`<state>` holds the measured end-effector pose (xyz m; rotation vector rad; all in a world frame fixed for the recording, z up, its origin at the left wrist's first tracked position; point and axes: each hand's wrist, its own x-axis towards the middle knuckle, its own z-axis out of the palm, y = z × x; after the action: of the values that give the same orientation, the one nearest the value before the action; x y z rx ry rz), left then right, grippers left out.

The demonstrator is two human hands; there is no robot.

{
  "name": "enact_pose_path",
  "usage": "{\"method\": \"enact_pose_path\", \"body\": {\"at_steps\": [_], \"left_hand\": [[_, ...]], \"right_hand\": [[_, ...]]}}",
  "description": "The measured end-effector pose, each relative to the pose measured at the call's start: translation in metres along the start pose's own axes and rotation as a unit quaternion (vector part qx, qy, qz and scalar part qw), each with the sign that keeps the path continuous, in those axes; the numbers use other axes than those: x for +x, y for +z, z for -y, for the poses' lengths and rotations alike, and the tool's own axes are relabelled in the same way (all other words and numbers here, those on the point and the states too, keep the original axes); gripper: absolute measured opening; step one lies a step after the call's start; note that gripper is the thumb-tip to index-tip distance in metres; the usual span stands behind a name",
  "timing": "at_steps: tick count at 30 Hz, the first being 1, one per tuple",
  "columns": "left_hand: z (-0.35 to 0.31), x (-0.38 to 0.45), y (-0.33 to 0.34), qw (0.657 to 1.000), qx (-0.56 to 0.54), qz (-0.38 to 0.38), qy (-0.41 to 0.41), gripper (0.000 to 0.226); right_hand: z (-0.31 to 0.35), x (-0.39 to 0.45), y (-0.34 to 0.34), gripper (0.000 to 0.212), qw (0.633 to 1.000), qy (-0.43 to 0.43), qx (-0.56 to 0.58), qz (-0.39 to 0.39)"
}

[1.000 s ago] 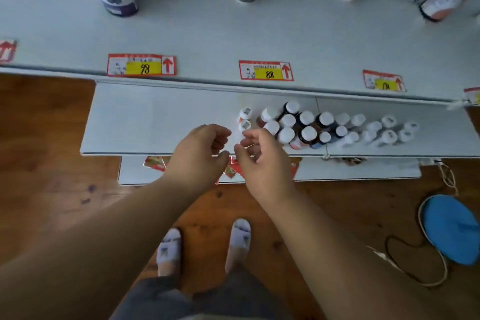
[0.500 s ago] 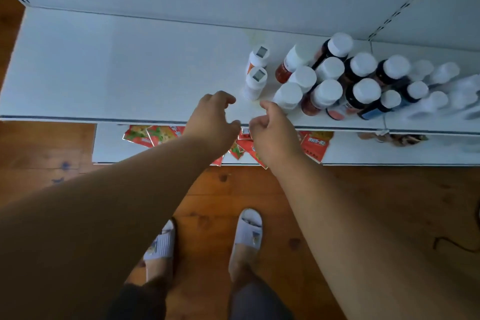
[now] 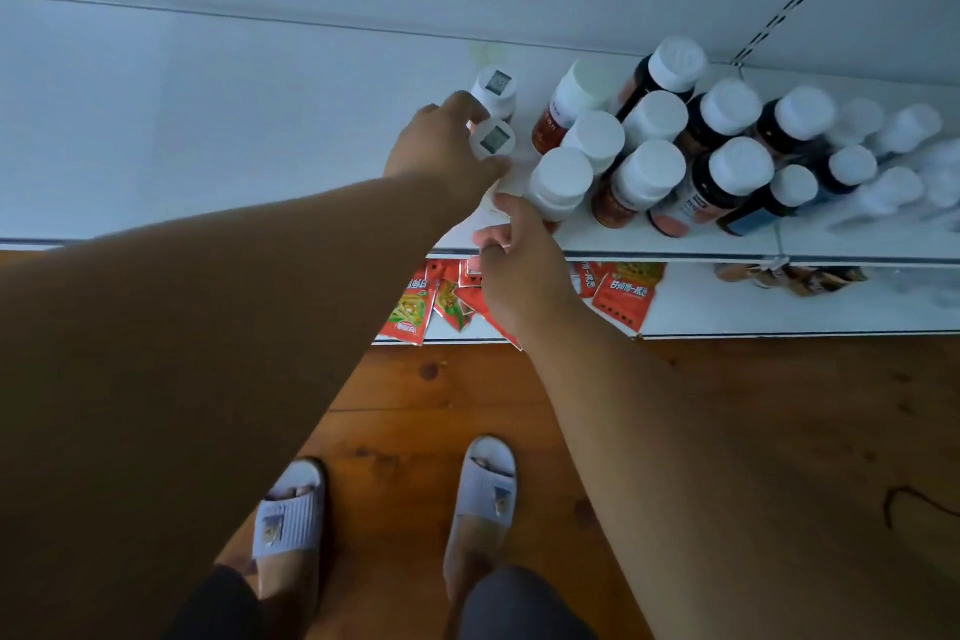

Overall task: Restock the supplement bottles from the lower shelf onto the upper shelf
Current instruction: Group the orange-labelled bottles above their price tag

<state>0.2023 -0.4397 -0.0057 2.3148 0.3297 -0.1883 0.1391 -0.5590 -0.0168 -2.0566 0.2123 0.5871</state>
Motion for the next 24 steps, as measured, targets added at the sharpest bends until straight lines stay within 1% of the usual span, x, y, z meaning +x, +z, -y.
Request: {"method": "enact_pose_path", "body": {"at_steps": [3,5,6,7,8,10,12,14,18,21,22,24], "left_hand": [[0.002,-0.009,-0.007,1.000,-0.010,-0.019,-0.004,0.033],[0.006,-0.021,-0.018,0.999,-0.027,-0.028,-0.020,0.029],[0.008,-0.030,-0.026,0.999,-0.037,-0.025,-0.025,0.029],[0.011,-0.042,-0.035,0.998,-0.053,-0.014,-0.032,0.030],[0.013,-0.055,-0.045,0.996,-0.074,0.001,-0.041,0.030],[0.014,-0.086,-0.065,0.991,-0.109,0.033,-0.066,0.030],[0.010,-0.117,-0.089,0.985,-0.141,0.046,-0.094,0.030],[-0.004,-0.150,-0.118,0.969,-0.209,0.042,-0.123,0.028],[-0.052,-0.215,-0.178,0.925,-0.346,0.018,-0.154,0.028],[-0.085,-0.258,-0.210,0.893,-0.416,-0.002,-0.169,0.027],[-0.093,-0.269,-0.220,0.890,-0.424,-0.002,-0.168,0.026],[-0.103,-0.281,-0.243,0.897,-0.415,0.004,-0.150,0.026]], "right_hand": [[0.000,-0.006,0.001,0.043,1.000,0.000,0.022,-0.009],[0.001,-0.009,0.005,0.033,0.996,0.025,0.080,-0.023],[0.003,-0.013,0.009,0.028,0.991,0.043,0.123,-0.028],[0.008,-0.020,0.011,0.028,0.984,0.060,0.164,-0.030],[0.014,-0.027,0.013,0.033,0.977,0.071,0.199,-0.030],[0.032,-0.048,0.012,0.049,0.969,0.080,0.235,-0.018],[0.054,-0.076,0.007,0.048,0.966,0.097,0.241,0.010],[0.074,-0.107,-0.001,0.043,0.960,0.109,0.254,0.038],[0.120,-0.183,-0.022,0.033,0.939,0.085,0.329,0.060],[0.151,-0.239,-0.036,0.021,0.925,0.053,0.370,0.067],[0.161,-0.253,-0.040,0.019,0.924,0.044,0.374,0.068],[0.185,-0.275,-0.048,0.016,0.933,0.020,0.353,0.061]]}}
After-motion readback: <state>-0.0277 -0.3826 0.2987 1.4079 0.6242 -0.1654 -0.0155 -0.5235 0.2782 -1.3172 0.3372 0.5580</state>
